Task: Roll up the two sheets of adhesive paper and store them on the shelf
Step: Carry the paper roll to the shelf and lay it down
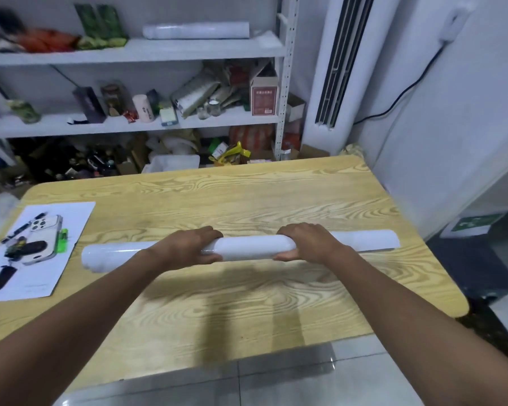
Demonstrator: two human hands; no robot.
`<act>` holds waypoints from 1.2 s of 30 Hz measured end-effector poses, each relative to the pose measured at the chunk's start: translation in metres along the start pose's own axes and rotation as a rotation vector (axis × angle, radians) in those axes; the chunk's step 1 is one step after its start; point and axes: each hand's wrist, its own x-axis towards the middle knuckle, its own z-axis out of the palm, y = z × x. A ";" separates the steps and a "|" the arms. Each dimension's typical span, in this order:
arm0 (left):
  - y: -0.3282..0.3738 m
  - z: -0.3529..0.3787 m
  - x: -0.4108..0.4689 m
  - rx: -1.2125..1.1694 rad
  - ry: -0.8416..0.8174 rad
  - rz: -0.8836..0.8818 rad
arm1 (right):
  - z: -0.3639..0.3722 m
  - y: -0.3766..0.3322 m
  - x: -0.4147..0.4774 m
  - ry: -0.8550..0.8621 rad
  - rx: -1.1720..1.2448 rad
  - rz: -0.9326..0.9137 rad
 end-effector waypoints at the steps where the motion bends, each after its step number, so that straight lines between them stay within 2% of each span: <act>1: 0.004 -0.013 0.000 0.025 0.014 0.003 | -0.013 -0.002 -0.003 0.023 -0.032 0.001; 5: 0.025 -0.061 -0.001 0.108 0.085 0.011 | -0.060 -0.006 -0.015 0.118 -0.152 -0.001; 16: 0.092 -0.161 -0.016 0.253 0.071 -0.033 | -0.166 -0.010 -0.069 0.235 -0.197 -0.006; 22: 0.125 -0.212 -0.032 0.258 0.139 -0.056 | -0.223 -0.015 -0.087 0.298 -0.216 -0.026; 28: 0.134 -0.250 -0.046 0.280 0.231 -0.047 | -0.268 -0.029 -0.093 0.347 -0.282 -0.020; 36: 0.108 -0.268 -0.071 0.248 0.286 -0.047 | -0.283 -0.066 -0.081 0.379 -0.296 -0.023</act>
